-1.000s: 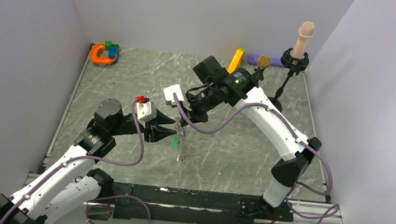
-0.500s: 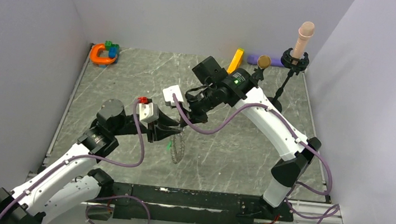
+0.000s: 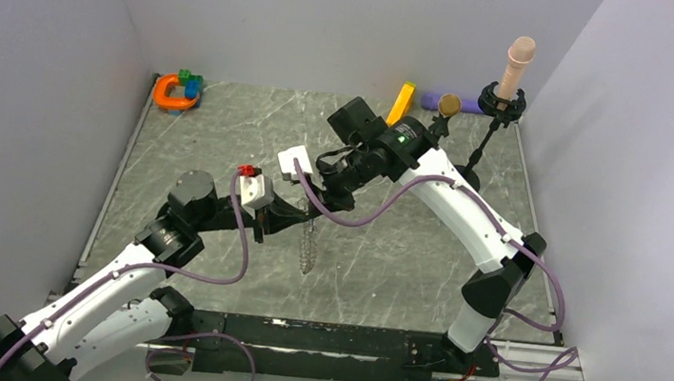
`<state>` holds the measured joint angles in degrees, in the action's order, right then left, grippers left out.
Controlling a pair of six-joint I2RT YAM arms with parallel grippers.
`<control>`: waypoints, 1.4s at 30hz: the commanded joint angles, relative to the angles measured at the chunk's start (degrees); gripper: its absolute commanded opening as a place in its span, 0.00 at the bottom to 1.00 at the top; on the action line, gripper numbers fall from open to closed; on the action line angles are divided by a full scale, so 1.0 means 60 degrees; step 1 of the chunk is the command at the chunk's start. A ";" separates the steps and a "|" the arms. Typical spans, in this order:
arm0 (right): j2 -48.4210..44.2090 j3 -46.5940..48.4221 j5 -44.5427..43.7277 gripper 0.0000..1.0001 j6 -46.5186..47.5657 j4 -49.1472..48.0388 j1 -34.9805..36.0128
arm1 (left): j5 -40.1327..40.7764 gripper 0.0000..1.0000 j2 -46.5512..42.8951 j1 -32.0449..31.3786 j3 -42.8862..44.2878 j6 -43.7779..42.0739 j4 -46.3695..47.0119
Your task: Put the keys on the keyring
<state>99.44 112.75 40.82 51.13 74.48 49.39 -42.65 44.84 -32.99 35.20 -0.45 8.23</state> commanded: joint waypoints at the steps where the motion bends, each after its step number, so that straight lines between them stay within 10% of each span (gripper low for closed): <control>1: -0.0242 -0.0131 0.0462 0.05 -0.0237 -0.0459 0.0046 | 0.0324 0.00 -0.0412 -0.0099 -0.0136 -0.0079 0.0591; 8: -0.0475 -0.0148 0.1359 0.45 -0.0567 -0.0722 -0.0608 | 0.0757 0.00 -0.1447 -0.0104 -0.0948 0.0393 0.1461; 27: -0.1150 -0.1388 0.3602 0.36 -0.1305 -0.2198 -0.1464 | 0.2477 0.00 -0.0639 -0.0069 -0.4283 0.3799 1.1895; 42: -0.0525 -0.0868 0.3732 0.33 -0.2392 -0.3042 -0.1331 | 0.2326 0.00 0.0303 -0.0068 -0.3890 0.4031 1.2799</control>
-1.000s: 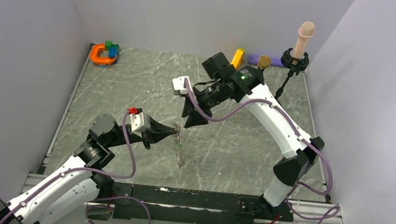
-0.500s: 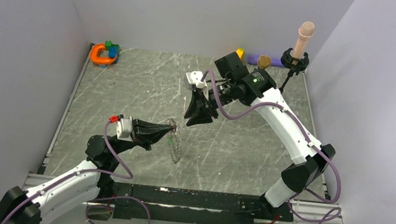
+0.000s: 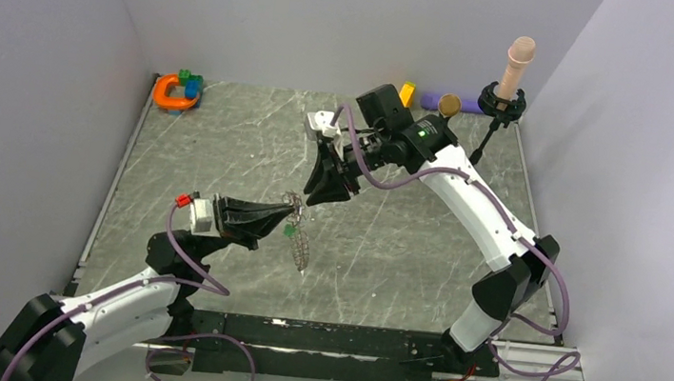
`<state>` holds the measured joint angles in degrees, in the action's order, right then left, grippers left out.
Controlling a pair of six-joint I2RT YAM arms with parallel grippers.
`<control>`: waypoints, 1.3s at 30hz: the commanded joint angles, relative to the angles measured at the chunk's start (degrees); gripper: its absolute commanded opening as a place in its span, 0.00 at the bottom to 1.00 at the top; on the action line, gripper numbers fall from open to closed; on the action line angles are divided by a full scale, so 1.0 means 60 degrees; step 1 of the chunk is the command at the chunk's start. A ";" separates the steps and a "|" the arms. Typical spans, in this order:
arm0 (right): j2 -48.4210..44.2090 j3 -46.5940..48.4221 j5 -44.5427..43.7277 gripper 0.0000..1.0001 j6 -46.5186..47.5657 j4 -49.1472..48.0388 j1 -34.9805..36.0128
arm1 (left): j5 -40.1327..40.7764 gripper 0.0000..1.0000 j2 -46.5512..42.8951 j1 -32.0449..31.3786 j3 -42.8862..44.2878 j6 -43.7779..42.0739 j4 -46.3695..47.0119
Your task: Put the keys on the keyring
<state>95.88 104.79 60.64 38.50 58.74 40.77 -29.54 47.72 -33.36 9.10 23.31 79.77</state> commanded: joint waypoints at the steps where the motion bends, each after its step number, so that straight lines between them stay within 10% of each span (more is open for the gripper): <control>1: 0.0095 0.0507 0.0438 0.32 -0.0293 -0.0414 0.0120 | 0.0158 0.00 -0.0210 -0.0008 0.0457 0.0052 0.0818; 33: -0.0016 0.0623 0.0283 0.31 -0.0203 -0.0062 0.0277 | 0.0713 0.00 -0.1049 -0.0009 0.0665 -0.0692 -0.1213; 39: 0.0077 0.0646 0.0033 0.19 -0.0561 -0.0368 0.0343 | 0.0721 0.00 -0.1041 -0.0019 0.0633 -0.0628 -0.1142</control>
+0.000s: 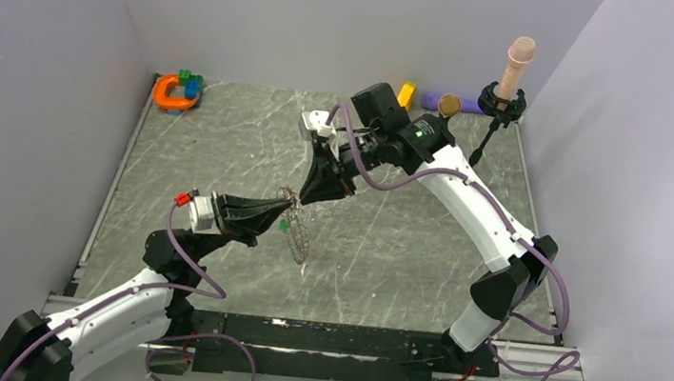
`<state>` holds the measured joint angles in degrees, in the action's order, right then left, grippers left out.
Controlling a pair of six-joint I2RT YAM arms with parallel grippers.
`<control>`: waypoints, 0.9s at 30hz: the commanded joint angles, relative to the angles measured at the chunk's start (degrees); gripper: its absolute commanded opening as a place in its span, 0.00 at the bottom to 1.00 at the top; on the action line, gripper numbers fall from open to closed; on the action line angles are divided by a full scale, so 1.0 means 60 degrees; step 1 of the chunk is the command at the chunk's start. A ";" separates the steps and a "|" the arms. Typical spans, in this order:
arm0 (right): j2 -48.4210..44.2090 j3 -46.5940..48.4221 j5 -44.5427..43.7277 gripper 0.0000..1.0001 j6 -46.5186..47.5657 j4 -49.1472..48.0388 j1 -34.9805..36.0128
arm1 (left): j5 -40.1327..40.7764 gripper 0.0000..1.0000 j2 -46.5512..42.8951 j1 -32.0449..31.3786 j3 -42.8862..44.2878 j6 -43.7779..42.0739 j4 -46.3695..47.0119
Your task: Put the keys on the keyring
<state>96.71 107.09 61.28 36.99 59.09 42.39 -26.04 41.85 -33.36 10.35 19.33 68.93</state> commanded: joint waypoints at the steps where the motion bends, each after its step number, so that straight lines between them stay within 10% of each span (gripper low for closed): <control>1: -0.0044 0.0282 -0.0086 0.15 -0.0352 -0.0462 0.0082 | 0.0137 0.00 -0.0073 -0.0009 0.0428 0.0045 0.0663; 4: -0.0034 0.0276 -0.0092 0.00 -0.0292 -0.0413 0.0095 | 0.0185 0.00 -0.0125 -0.0020 0.0379 0.0066 0.0722; 25: -0.0047 0.0137 -0.0773 0.00 -0.0423 -0.0603 0.0633 | 0.0850 0.00 0.1596 -0.0020 -0.0025 0.1625 0.4262; 27: -0.0060 0.0242 -0.0677 0.17 -0.0390 -0.0485 0.0535 | 0.0701 0.00 0.1542 -0.0010 -0.0022 0.1567 0.4111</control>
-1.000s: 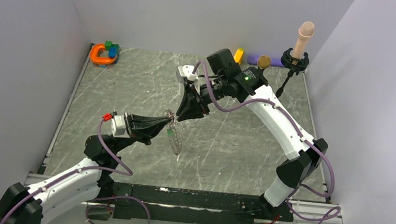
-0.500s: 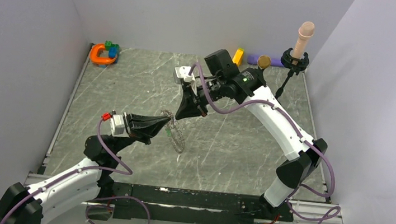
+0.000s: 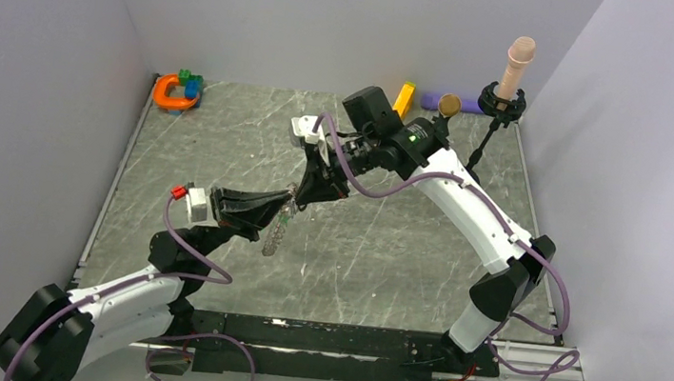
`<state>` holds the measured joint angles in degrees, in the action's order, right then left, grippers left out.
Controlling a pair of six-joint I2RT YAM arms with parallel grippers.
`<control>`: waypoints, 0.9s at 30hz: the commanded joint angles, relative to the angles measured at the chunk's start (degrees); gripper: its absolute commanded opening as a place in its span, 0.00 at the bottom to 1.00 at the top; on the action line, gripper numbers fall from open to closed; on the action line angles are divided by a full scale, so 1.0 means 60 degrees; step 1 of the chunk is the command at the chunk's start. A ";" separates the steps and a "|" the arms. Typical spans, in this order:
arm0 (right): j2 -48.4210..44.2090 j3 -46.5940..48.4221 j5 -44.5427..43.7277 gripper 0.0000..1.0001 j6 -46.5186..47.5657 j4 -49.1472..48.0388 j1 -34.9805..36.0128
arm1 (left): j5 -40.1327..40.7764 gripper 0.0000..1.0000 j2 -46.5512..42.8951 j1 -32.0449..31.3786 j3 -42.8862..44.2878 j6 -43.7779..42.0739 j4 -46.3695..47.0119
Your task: Put the keys on the keyring
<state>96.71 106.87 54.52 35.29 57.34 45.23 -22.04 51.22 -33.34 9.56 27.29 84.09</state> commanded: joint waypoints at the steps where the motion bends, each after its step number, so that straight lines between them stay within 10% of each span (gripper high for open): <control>1: -0.0063 0.0343 0.0506 0.20 -0.0078 -0.0134 -0.0006 | 0.0015 0.00 -0.0088 -0.0023 0.0088 0.0202 0.1477; 27: 0.0174 0.0627 0.1151 0.29 -0.0574 -0.0495 -0.0240 | -0.0130 0.00 -0.0234 -0.0012 0.0054 0.0018 0.0825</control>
<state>96.95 109.51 59.33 33.69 57.23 43.53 -22.55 49.84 -33.36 9.23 26.70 83.35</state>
